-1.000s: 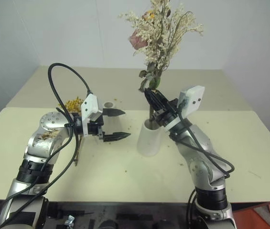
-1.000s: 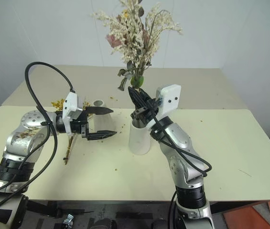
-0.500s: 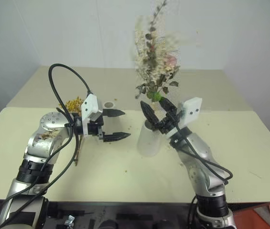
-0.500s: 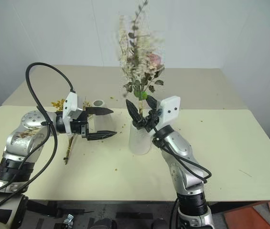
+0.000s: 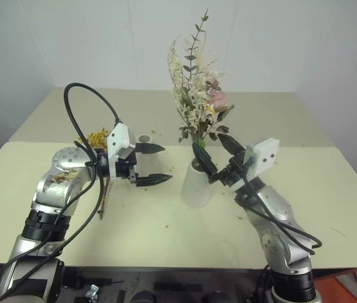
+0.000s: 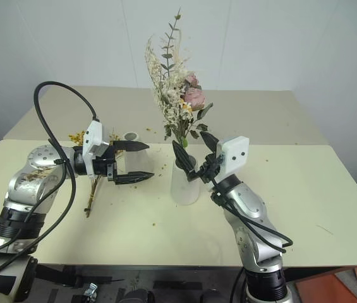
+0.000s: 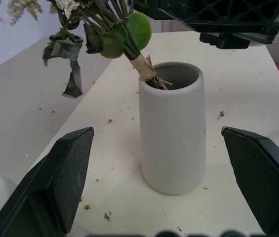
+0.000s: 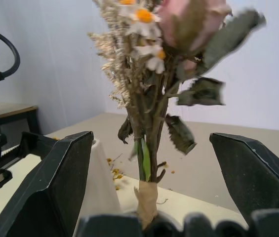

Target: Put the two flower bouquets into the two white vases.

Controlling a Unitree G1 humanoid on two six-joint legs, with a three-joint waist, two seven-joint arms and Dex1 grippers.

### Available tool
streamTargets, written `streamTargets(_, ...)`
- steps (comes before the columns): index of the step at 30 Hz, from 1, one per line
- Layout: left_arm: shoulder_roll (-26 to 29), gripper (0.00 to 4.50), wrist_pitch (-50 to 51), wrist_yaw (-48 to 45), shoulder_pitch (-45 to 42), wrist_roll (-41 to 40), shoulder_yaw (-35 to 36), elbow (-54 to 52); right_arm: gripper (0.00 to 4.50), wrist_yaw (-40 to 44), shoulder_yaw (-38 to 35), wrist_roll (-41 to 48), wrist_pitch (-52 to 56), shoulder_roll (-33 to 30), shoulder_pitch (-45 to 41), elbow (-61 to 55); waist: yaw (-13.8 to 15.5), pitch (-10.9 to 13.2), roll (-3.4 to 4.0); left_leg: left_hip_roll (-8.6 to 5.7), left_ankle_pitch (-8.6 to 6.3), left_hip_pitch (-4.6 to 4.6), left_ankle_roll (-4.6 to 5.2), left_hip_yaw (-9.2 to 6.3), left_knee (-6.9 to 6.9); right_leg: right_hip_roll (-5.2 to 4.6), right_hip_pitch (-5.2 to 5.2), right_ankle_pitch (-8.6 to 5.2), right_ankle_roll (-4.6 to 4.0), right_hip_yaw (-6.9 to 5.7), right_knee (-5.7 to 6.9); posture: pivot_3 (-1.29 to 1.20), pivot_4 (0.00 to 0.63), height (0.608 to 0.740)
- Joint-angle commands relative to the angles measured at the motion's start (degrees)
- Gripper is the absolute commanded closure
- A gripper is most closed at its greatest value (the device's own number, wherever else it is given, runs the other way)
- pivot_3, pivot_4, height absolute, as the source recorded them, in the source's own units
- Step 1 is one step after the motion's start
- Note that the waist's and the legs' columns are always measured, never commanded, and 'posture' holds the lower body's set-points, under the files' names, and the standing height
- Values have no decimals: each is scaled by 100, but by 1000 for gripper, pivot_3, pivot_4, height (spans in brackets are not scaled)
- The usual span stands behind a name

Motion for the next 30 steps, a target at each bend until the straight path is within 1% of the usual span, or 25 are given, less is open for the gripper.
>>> streamTargets(1,150,0,0,78,58,-42,211,-267,58,272,-224,422,270,-354,153,-566,3,0,0,0,0,0,0,0,0,0,0,0,0,0,-1,0,150,740)
streamTargets(7,505,0,262,228,535,-170,508,-672,58,843,-706,1321,1022,-1342,293,-952,-12,0,0,1,0,2,0,-1,-1,0,1,0,0,1,-2,0,150,740)
streamTargets(10,660,0,498,368,863,-351,790,-984,58,1201,-978,1782,1323,-1879,250,-961,4,1,0,1,0,6,0,-1,0,0,4,0,0,0,-29,0,150,740)
streamTargets(14,942,0,896,764,1302,-378,1151,-1399,58,1712,-1266,2526,1720,-2577,27,-916,8,2,-1,2,-1,13,1,-2,-1,-2,18,0,0,-1,-44,0,150,740)
streamTargets(17,1125,0,1304,1140,1614,-387,1417,-1673,58,1893,-1177,2716,1980,-2986,-266,-891,0,2,-1,4,-1,19,1,-4,-3,0,19,0,0,0,-42,0,150,740)
streamTargets(21,1309,0,1976,1719,1834,-323,1650,-1931,58,1787,-731,2533,2233,-3143,-745,-770,-3,2,-2,4,-1,21,1,-4,-3,0,22,0,0,0,-42,0,150,740)
streamTargets(24,1534,0,2812,2219,1780,-247,1636,-2053,58,1825,-479,2495,2348,-3138,-1047,-687,7,3,-3,4,-1,19,1,-6,-3,0,20,0,0,-1,-43,0,150,740)
streamTargets(26,1766,0,3603,2535,1596,-232,1481,-2146,58,1910,-414,2559,2392,-3142,-1174,-632,29,5,-6,2,-1,17,1,-6,-3,-2,19,0,0,-1,-45,0,150,740)
streamTargets(28,2031,0,4511,2772,1287,-222,1179,-2151,58,1982,-375,2616,2414,-3113,-1287,-579,42,10,-15,2,-1,14,1,-10,-3,-1,19,0,0,-6,-44,0,150,740)
streamTargets(30,2168,0,5099,2871,1019,-249,911,-2075,58,2034,-320,2600,2404,-3077,-1367,-529,41,11,-16,1,-1,13,1,-12,-3,-1,19,0,0,-8,-44,0,150,740)
